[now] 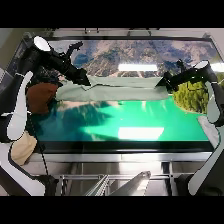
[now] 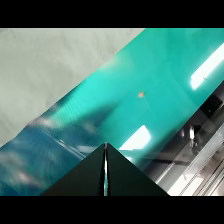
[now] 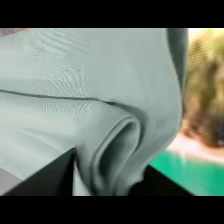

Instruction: Fold the shirts.

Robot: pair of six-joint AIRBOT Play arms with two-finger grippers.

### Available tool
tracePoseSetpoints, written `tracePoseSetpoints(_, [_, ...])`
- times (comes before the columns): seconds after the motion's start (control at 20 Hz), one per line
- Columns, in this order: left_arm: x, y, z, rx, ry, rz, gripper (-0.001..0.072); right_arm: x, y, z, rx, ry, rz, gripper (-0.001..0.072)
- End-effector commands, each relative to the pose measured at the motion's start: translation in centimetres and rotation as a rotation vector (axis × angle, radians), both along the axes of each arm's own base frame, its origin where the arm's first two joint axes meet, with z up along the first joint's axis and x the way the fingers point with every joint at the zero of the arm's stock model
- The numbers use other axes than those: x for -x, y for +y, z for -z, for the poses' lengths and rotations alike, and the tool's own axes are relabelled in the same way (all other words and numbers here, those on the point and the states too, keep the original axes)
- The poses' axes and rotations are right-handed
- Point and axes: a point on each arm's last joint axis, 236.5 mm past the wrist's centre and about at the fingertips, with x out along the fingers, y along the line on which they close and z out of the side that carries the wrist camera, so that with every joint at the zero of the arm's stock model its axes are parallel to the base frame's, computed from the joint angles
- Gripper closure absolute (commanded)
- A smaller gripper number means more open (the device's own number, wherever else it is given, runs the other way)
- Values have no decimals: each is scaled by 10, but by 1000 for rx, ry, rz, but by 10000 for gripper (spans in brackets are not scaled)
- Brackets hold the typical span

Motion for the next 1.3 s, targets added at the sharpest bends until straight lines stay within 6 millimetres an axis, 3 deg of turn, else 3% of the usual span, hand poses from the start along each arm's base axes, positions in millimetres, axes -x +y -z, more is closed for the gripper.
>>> tracePoseSetpoints(0.0, [0, 0, 0, 2, -1, 1, 705, -4, 24, -23, -134, -74, -54, 626])
tracePoseSetpoints(0.05, [-1, 0, 0, 1, -3, 0, 705, -4, 28, -32, -169, -92, -65, 690])
tracePoseSetpoints(0.25, [-13, -32, 18, 8, -32, -22, 705, 2, 35, -77, -192, -149, -134, 690])
tracePoseSetpoints(0.45, [-27, -90, 75, 3, -51, -55, 706, 12, 54, -163, -284, -286, -202, 690])
tracePoseSetpoints(0.6, [-41, -113, 110, 4, -45, -152, 706, 20, 60, -199, -271, -350, -230, 690])
tracePoseSetpoints(0.75, [-60, -122, 120, 21, -64, -265, 706, 32, 72, -220, -271, -367, -273, 690])
tracePoseSetpoints(0.95, [-82, -137, 111, 63, -149, -343, 706, 48, 110, -253, -376, -401, -341, 690])
tracePoseSetpoints(1.1, [-82, -155, 113, 83, -156, -374, 705, 60, 145, -255, -396, -392, -410, 690])
tracePoseSetpoints(1.25, [-65, -162, 138, 60, -71, -363, 704, 72, 175, -256, -409, -385, -466, 690])
